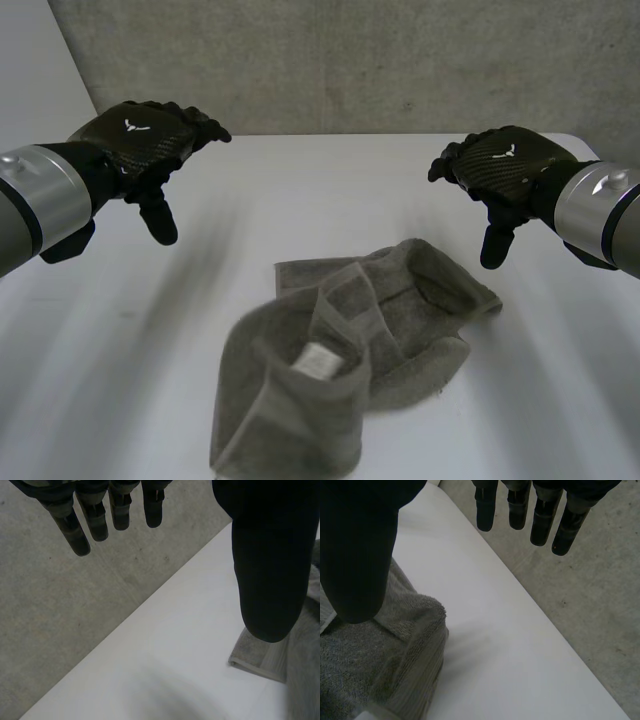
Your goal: Fold the laundry
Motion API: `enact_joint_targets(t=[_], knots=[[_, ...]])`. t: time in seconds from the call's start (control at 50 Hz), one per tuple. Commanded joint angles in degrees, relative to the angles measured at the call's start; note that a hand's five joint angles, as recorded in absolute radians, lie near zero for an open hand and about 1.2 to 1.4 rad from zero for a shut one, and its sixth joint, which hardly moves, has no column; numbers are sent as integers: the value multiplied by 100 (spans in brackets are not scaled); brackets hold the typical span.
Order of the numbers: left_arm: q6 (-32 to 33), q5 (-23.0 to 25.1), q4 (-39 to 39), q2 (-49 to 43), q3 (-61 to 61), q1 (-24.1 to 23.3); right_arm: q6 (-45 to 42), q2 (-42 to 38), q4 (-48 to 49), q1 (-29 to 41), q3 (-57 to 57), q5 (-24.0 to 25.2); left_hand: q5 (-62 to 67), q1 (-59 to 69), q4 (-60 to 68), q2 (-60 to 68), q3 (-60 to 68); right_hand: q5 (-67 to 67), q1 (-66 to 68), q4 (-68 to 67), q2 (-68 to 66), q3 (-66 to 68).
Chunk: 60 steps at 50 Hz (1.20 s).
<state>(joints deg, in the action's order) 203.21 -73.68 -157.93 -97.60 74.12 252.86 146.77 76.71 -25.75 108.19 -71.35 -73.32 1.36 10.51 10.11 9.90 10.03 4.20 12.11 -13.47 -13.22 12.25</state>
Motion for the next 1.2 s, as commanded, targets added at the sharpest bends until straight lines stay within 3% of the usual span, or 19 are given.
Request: enact_joint_targets(t=[0.02,0.24,0.32,0.42,0.58,0.68,0.72,0.74,0.76,0.78,0.8,0.82,0.86,0.98,1.08,1.12,1.2], knots=[[-27,12,-123,-154,102,-26,9,-147,0,0,-19,-16,-48,38,77,98,85,-420,-211,347,322,-225],[-79,-85,-370,-690,366,-333,45,-710,123,70,-99,28,388,473,513,534,521,-420,-211,347,322,-225],[-255,-111,-343,-779,428,-571,114,-1245,718,176,-55,-50,575,661,700,721,708,-420,-211,347,322,-225],[-1438,-488,-413,-1068,752,-1089,308,-1747,1459,193,-46,-385,525,610,650,671,658,-420,-211,347,322,-225],[-2294,-727,-896,-1516,972,-1607,423,-2406,2109,193,25,-534,373,459,498,519,506,-420,-211,347,322,-225],[-2312,-805,-1274,-1780,1034,-1774,493,-2617,2557,202,51,-640,490,576,615,636,623,278,487,-351,-376,473],[-2312,-849,-1327,-1868,1034,-1845,589,-2687,2793,219,60,-657,824,909,949,970,957,2586,2795,-2659,-2684,2781],[-2303,-876,-1354,-1938,1025,-1915,590,-2688,2795,220,60,-657,1410,1496,1535,1556,1543,2599,2808,-2672,-2698,2794],[-2303,-876,-1354,-1939,1025,-1916,633,-2688,2899,237,77,-657,1416,1502,1541,1562,1549,3982,4190,-4054,-4080,4176],[-2294,-902,-1363,-2000,1016,-1959,668,-2688,2996,289,129,-657,2365,2451,2490,2511,2498,5944,6152,-6017,-6042,6138],[-2286,-920,-1371,-2035,1008,-2003,669,-2688,2997,290,130,-657,4273,4359,4398,4419,4406,5964,6172,-6036,-6062,6158],[-2285,-920,-1372,-2035,1008,-2004,703,-2688,3084,351,208,-640,4292,4378,4417,4438,4425,6574,6783,-6647,-6672,6768],[-2259,-972,-1441,-2053,938,-2047,730,-2688,3164,422,323,-640,6854,6940,6979,7000,6987,6580,6789,-6653,-6678,6775],[-2118,-1131,-1618,-2000,480,-2030,730,-2644,3435,501,1261,-719,6864,6949,6989,7010,6997,6580,6789,-6653,-6678,6775],[-1503,-1482,-1785,-1798,-346,-1837,687,-2399,4066,501,1808,-1069,6864,6949,6989,7010,6997,6580,6789,-6653,-6678,6775],[-1005,-1754,-1898,-1527,-749,-1408,669,-2283,4368,501,1818,-1220,6864,6949,6989,7010,6997,6580,6789,-6653,-6678,6775],[-730,-1764,-1908,-1341,-838,-1142,651,-2064,4571,501,1660,-1343,6864,6949,6989,7010,6997,6580,6789,-6653,-6678,6775]])
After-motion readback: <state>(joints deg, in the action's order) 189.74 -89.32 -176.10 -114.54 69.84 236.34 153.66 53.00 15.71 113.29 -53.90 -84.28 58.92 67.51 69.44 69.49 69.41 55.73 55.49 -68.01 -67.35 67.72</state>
